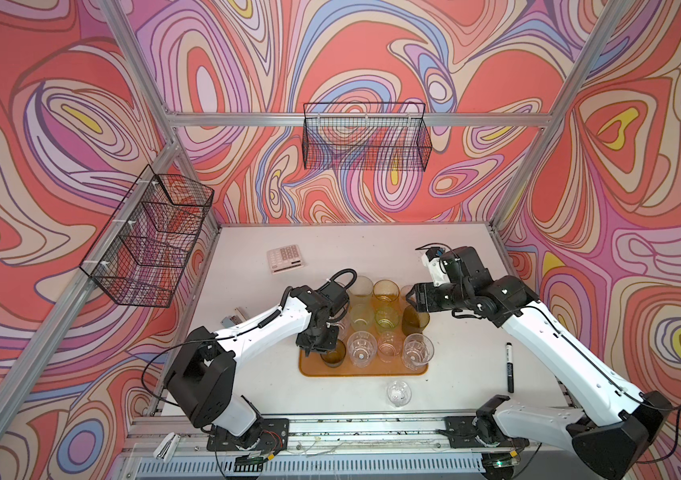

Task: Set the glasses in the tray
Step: 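Lower the olive glass onto the tray corner nearest the robot and open the left gripper, then raise the left gripper and move it to the small clear cut-glass tumbler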

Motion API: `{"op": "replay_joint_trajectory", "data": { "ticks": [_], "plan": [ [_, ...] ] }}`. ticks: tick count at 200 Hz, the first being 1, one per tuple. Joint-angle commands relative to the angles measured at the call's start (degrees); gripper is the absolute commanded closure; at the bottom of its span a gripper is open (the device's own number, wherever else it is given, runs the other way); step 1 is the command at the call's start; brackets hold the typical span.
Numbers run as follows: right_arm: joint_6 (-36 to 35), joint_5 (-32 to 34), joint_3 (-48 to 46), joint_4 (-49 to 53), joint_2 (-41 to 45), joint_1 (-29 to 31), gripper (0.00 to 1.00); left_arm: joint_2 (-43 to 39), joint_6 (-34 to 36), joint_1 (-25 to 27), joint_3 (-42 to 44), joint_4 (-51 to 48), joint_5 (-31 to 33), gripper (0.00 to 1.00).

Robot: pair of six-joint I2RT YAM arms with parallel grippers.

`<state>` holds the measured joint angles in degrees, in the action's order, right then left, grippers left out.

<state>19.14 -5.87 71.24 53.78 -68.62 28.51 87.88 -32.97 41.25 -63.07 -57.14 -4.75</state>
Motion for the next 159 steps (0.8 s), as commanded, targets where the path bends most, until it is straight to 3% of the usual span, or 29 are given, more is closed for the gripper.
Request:
{"op": "replay_joint_trajectory", "data": {
  "ticks": [1,70,159],
  "plan": [
    [-0.4,0.1,-0.1,0.3,0.9,-0.2,0.29,-0.3,-0.8,-0.2,-1.0,-0.8,-0.2,0.8],
    [-0.5,0.1,-0.1,0.3,0.7,-0.3,0.29,-4.3,-0.7,-0.2,-2.1,-5.3,2.5,0.74],
    [0.7,0.0,0.5,-0.1,0.6,-0.2,0.29,-8.5,4.5,2.0,-4.7,-8.4,-0.1,0.69]
  ]
}}
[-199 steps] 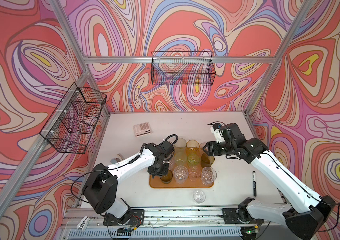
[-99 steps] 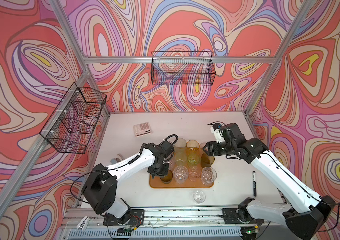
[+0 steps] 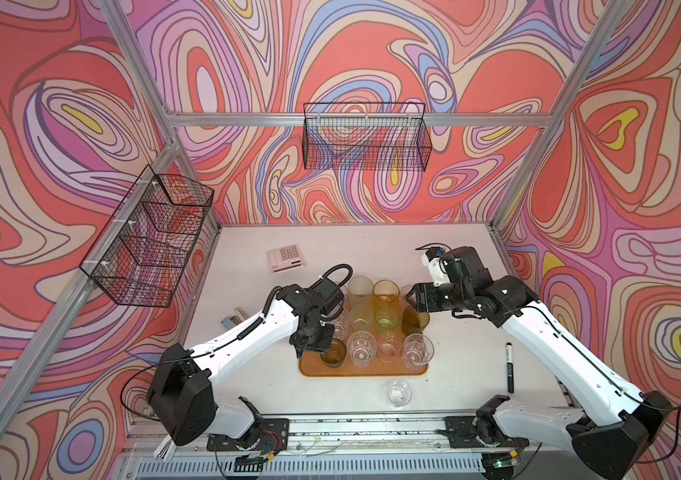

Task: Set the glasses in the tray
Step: 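Raise the left gripper and move it to the small clear cut-glass tumbler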

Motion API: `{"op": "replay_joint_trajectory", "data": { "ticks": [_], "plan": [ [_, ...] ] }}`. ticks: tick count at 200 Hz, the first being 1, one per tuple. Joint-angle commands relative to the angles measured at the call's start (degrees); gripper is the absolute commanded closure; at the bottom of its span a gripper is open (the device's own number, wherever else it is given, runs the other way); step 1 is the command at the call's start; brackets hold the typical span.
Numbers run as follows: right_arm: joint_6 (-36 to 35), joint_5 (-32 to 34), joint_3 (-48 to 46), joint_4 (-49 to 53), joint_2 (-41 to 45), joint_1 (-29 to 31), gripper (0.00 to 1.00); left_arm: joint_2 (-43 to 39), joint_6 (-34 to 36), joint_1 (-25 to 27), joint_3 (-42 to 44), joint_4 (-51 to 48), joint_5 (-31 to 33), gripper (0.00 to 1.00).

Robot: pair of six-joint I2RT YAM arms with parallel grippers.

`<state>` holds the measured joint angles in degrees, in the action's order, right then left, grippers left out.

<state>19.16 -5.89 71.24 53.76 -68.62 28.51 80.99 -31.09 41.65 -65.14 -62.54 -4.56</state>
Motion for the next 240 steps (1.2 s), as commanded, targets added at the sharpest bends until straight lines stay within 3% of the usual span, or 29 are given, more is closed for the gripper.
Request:
{"op": "replay_joint_trajectory", "data": {
  "ticks": [1,113,159,240],
  "plan": [
    [0.7,0.1,0.4,0.0,0.6,-0.3,0.29,-1.7,2.6,1.7,-2.6,-3.0,-0.3,0.69],
    [1.1,-6.3,2.7,2.7,-0.9,-3.5,0.28,0.1,4.6,14.5,-8.7,-0.7,0.4,0.66],
    [0.7,-12.4,3.3,5.1,-2.1,-7.8,0.28,2.2,4.7,17.9,-9.4,2.1,-0.4,0.66],
    [0.1,-15.6,4.0,7.2,-3.6,-12.7,0.28,6.3,3.6,22.8,-10.3,6.4,-1.4,0.65]
  ]
}}
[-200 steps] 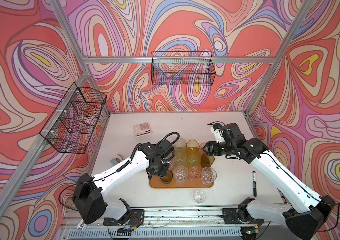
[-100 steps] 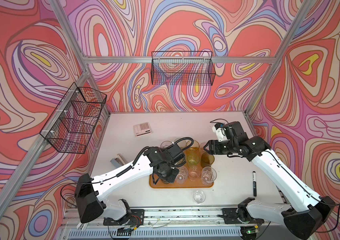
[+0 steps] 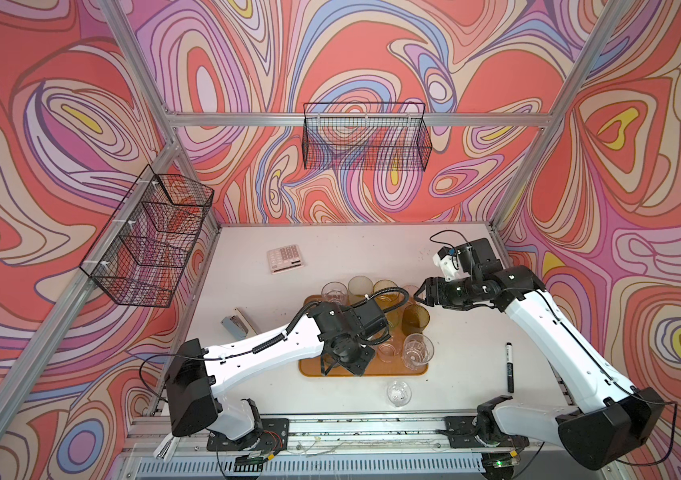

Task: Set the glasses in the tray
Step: 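Raise the left gripper and move it to the small clear cut-glass tumbler, then lower the left gripper around the small clear tumbler's rim and close it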

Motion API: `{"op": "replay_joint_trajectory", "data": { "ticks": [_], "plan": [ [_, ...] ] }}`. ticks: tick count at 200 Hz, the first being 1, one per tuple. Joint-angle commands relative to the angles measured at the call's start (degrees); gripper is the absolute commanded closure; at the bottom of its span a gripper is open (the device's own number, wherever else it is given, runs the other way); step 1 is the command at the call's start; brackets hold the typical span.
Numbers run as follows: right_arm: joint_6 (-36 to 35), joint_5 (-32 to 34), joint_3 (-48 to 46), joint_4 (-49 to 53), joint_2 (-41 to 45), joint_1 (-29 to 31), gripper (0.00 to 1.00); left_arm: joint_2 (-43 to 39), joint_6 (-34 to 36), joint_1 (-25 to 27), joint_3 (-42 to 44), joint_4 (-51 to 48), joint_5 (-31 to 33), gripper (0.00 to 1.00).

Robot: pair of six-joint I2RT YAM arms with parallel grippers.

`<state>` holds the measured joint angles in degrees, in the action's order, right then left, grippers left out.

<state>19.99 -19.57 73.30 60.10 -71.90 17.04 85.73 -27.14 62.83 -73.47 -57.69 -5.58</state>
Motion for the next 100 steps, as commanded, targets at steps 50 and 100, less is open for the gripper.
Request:
{"op": "replay_joint_trajectory", "data": {
  "ticks": [50,100],
  "plan": [
    [-1.1,-1.9,2.5,1.3,-1.1,-2.7,0.28,6.3,-0.7,5.5,-4.5,3.3,-0.6,0.66],
    [-1.3,-1.7,2.0,0.9,-1.2,-3.1,0.27,10.9,-0.9,7.6,-6.8,4.1,-1.3,0.66]
  ]
}}
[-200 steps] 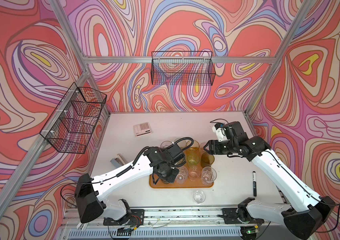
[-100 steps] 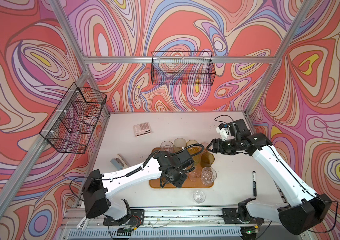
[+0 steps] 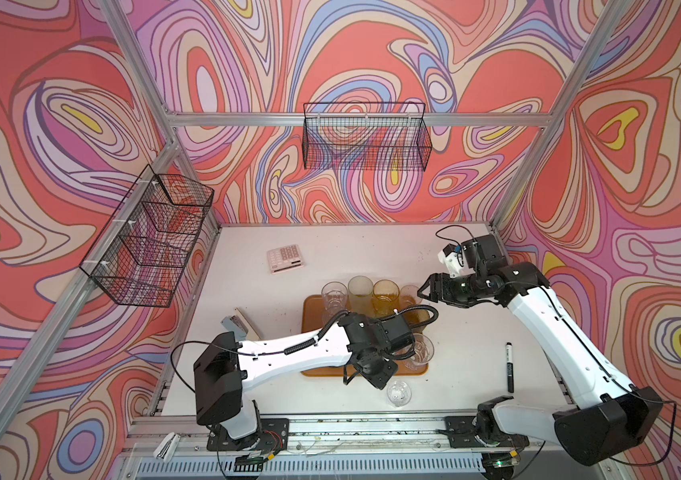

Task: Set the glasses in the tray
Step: 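Lower the left gripper around the small clear tumbler's rim and close it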

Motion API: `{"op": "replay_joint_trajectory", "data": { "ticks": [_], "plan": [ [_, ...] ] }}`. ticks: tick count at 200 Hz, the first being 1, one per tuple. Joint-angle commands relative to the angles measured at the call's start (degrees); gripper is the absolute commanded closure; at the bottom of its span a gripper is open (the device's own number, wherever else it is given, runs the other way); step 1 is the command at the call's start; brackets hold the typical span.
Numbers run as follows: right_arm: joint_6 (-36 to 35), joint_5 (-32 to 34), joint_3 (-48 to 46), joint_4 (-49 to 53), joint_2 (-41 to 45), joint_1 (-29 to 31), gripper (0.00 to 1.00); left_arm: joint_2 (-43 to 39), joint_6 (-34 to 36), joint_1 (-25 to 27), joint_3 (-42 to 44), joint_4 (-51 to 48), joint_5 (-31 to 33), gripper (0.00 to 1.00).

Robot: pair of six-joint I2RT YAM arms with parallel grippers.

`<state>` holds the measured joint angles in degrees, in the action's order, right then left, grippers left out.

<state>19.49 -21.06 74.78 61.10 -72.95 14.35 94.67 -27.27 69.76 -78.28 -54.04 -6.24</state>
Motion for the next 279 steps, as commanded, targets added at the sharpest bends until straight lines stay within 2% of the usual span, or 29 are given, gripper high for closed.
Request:
{"op": "replay_joint_trajectory", "data": {
  "ticks": [1,62,279],
  "plan": [
    [-0.8,-0.3,0.5,-0.1,-0.2,-0.4,0.28,2.0,-0.8,0.6,-2.1,0.5,-0.6,0.66],
    [-1.0,-0.6,0.3,-0.1,0.5,-0.5,0.28,7.0,-0.2,2.6,-5.0,0.2,-1.1,0.68],
    [-1.7,0.0,-0.6,0.1,1.5,-0.5,0.28,12.6,-1.6,3.1,-4.4,3.0,-0.2,0.73]
  ]
}}
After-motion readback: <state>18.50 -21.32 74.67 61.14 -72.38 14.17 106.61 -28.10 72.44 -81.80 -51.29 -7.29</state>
